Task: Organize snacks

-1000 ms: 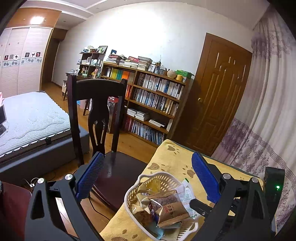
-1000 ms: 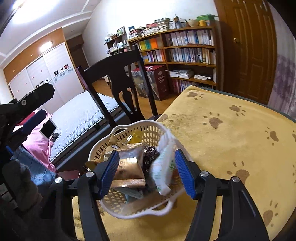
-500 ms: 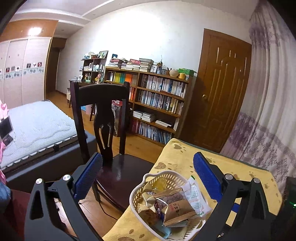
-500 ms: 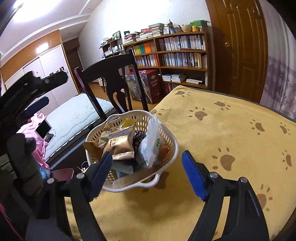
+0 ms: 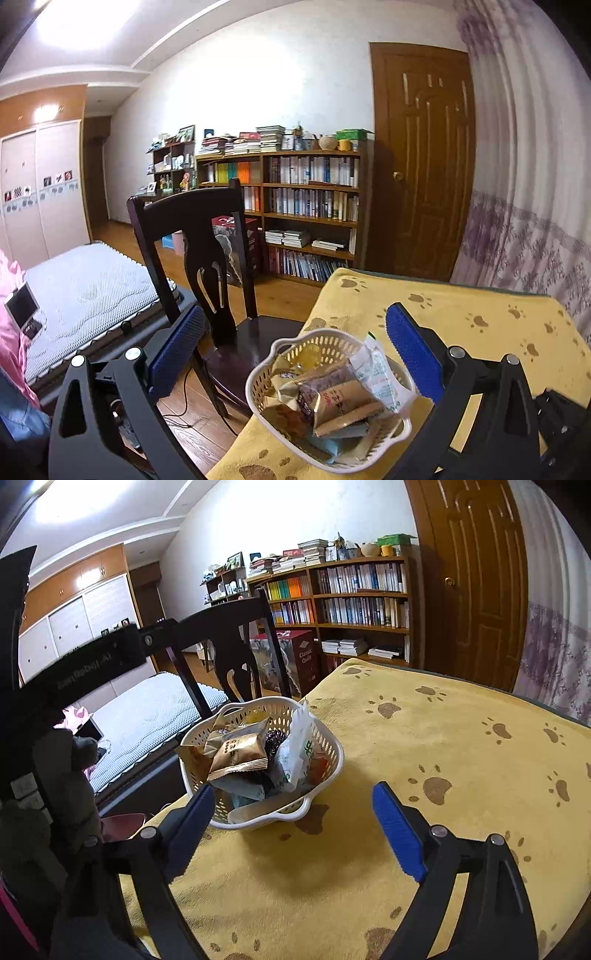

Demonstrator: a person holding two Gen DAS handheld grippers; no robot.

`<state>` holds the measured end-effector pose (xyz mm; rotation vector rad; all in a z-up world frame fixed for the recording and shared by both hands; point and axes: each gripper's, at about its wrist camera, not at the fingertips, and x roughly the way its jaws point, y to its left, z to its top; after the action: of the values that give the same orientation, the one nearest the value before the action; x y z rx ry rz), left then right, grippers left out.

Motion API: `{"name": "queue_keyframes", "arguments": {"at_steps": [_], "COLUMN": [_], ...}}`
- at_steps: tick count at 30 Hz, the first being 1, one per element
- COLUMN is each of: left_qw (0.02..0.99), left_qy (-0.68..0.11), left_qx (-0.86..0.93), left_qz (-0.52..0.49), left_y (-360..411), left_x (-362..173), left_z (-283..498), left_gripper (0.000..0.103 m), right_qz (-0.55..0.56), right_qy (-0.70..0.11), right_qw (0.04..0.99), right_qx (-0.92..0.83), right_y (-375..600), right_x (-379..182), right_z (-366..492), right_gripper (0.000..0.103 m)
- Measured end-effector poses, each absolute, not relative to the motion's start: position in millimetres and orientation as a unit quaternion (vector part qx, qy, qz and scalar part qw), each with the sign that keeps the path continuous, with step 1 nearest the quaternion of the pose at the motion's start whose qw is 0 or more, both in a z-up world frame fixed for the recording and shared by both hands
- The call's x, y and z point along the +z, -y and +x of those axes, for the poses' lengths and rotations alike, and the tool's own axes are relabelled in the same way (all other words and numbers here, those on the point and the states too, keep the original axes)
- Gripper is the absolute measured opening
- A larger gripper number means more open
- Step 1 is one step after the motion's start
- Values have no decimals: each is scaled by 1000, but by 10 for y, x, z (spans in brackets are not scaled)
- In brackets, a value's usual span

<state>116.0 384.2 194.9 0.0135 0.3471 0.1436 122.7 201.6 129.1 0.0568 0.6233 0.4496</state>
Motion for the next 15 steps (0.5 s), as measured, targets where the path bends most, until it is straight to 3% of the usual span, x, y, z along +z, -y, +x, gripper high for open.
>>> {"name": "queue_keyframes", "arguments": {"at_steps": [15], "left_qw": [979], "left_qy": [-178], "left_qx": [87], "left_qz": [56], "left_y": [-3813], "left_x": [1771], "left_z": [746], "left_gripper": [100], "right_qz": [1], "right_qy": [-280], "right_qw": [932], "right_qx": [229], "right_y": [-2031], "right_x": [1333], "right_z": [922], "right_gripper": [91]}}
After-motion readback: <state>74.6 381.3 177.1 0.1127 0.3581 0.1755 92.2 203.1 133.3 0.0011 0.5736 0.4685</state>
